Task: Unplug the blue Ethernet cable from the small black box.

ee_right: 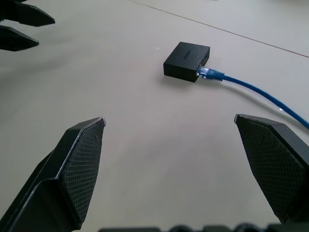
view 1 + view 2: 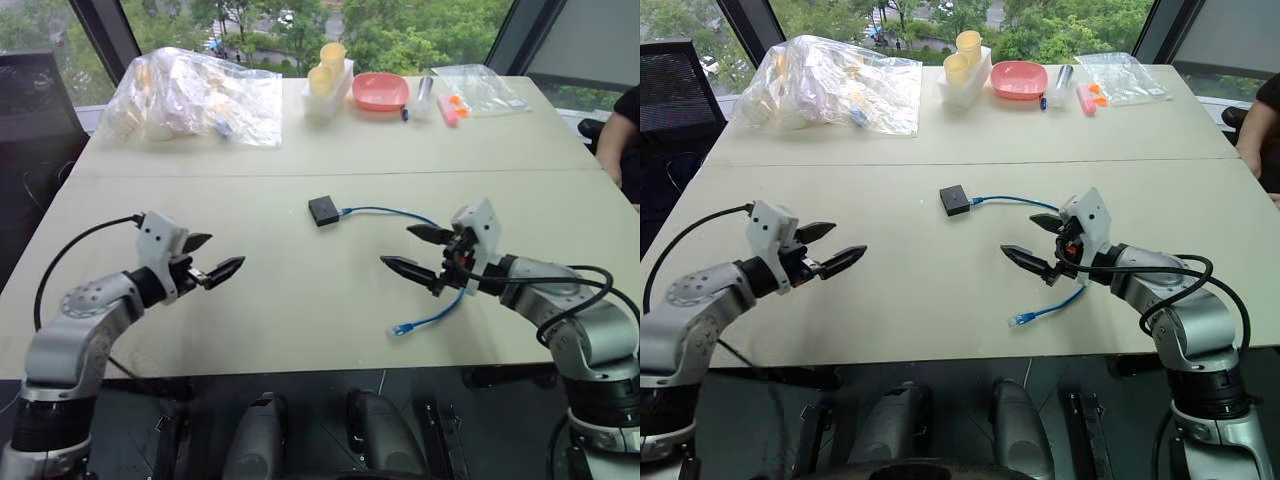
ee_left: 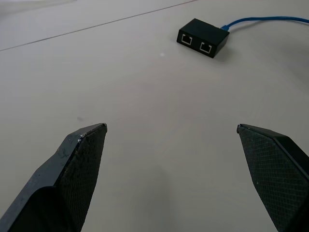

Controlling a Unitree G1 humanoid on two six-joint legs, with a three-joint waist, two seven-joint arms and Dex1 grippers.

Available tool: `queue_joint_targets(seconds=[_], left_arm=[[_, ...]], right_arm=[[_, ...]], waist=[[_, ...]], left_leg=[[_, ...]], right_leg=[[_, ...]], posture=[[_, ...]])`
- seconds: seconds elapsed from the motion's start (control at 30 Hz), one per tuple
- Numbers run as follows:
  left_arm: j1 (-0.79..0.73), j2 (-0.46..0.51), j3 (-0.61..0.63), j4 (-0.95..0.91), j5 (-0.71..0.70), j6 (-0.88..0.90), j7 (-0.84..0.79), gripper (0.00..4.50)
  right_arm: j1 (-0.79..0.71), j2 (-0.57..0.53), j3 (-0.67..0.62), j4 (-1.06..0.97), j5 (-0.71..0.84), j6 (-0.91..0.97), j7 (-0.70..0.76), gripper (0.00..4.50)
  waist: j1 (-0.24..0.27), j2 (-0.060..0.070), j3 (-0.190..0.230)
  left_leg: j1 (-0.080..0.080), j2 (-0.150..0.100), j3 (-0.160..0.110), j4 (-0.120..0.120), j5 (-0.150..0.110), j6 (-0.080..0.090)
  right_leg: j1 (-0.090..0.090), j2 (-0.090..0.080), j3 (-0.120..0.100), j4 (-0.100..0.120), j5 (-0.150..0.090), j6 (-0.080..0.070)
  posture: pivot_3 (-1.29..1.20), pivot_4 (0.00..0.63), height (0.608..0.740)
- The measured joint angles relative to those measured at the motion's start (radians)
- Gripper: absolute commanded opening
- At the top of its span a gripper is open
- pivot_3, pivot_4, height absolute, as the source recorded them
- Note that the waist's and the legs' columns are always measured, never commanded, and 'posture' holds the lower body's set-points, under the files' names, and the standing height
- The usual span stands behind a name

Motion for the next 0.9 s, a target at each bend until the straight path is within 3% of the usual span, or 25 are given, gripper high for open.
queue_joint_targets(seconds=[0.9], left_arm=[[-0.095, -0.009, -0.037, 0.131, 0.046, -0.098, -0.066, 4.46]], right_arm=[[-0.083, 0.009, 0.077, 0.112, -0.088, -0.08, 0.014, 4.5]], waist=[[0.001, 0.0, 0.0]], left_leg=[[0.001, -0.001, 0.0, 0.002, 0.0, 0.0]], right_leg=[[0.0, 0.001, 0.0, 0.003, 0.0, 0.0]], posture=[[0.0, 0.15, 0.74]])
